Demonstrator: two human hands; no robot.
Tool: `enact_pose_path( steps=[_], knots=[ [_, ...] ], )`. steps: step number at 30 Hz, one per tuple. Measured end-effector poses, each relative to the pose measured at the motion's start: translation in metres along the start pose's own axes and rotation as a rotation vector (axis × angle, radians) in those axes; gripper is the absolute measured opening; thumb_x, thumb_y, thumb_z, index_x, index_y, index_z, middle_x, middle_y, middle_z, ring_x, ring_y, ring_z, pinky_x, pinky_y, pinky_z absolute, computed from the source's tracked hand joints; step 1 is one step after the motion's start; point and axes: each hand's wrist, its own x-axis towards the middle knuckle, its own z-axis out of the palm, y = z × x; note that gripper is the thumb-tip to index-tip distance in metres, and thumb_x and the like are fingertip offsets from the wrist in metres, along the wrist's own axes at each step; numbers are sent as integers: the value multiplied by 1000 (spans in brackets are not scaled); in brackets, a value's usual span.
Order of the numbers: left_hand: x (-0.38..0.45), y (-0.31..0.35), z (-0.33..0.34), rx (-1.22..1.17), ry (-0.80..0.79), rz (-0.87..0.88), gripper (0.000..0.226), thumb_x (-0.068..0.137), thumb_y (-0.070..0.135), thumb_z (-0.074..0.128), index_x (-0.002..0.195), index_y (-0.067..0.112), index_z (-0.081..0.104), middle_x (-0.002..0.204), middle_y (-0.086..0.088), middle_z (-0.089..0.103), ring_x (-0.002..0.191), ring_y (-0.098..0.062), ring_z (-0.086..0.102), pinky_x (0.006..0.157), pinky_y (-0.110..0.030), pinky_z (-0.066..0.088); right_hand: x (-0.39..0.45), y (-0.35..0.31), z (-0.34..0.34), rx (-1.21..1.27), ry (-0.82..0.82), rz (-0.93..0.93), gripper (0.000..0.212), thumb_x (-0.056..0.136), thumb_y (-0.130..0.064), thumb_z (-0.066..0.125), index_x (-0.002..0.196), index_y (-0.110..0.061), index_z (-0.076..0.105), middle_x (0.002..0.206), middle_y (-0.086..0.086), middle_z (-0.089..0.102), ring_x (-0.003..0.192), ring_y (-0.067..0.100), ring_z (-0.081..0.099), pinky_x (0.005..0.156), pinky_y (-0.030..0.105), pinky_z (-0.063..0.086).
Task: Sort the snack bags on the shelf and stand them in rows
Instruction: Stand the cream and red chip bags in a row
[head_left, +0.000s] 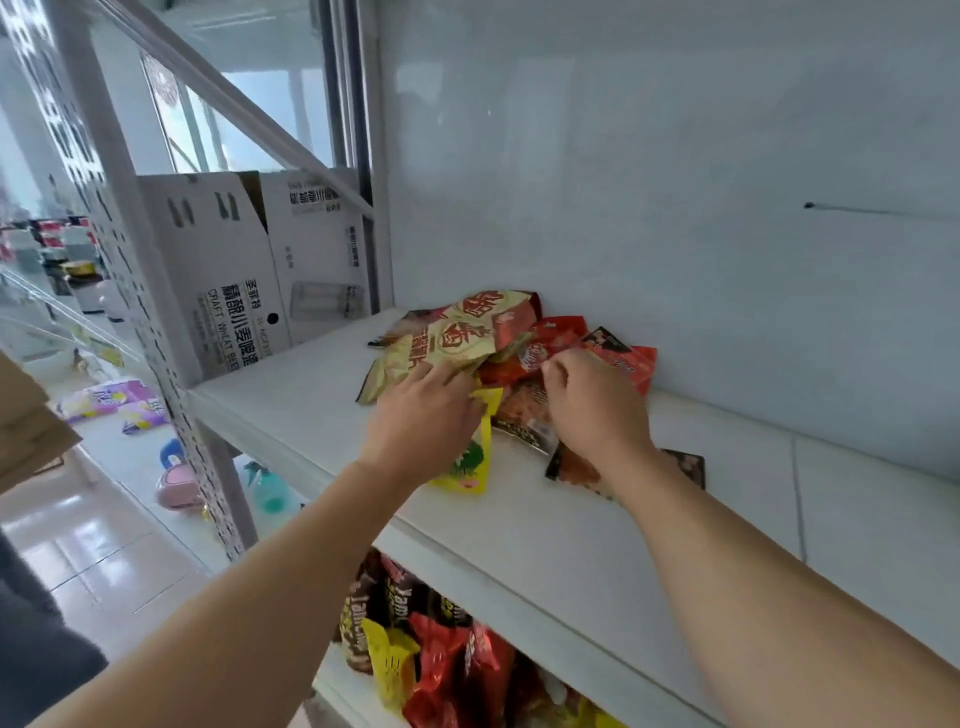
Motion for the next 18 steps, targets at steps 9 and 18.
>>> enact_pose_path(
  steps=[9, 18],
  knots=[
    [101, -94, 39, -401, -441, -361, 69, 93, 53, 60, 150, 22, 38, 156, -1, 39, 141, -24, 39, 113, -40, 36, 119, 6, 70, 390, 16, 417, 41, 107, -29, 32, 110, 0, 59, 111, 19, 63, 105, 37, 60, 74, 34, 38],
    [143, -139, 79, -537, -841, -313, 88, 79, 65, 68, 152, 31, 33, 140, 6, 55, 115, -15, 58, 90, -22, 43, 175, -7, 105, 299, -230, 495, 47, 105, -38, 38, 68, -14, 51, 67, 2, 51, 76, 24, 53, 68, 31, 36]
  ],
)
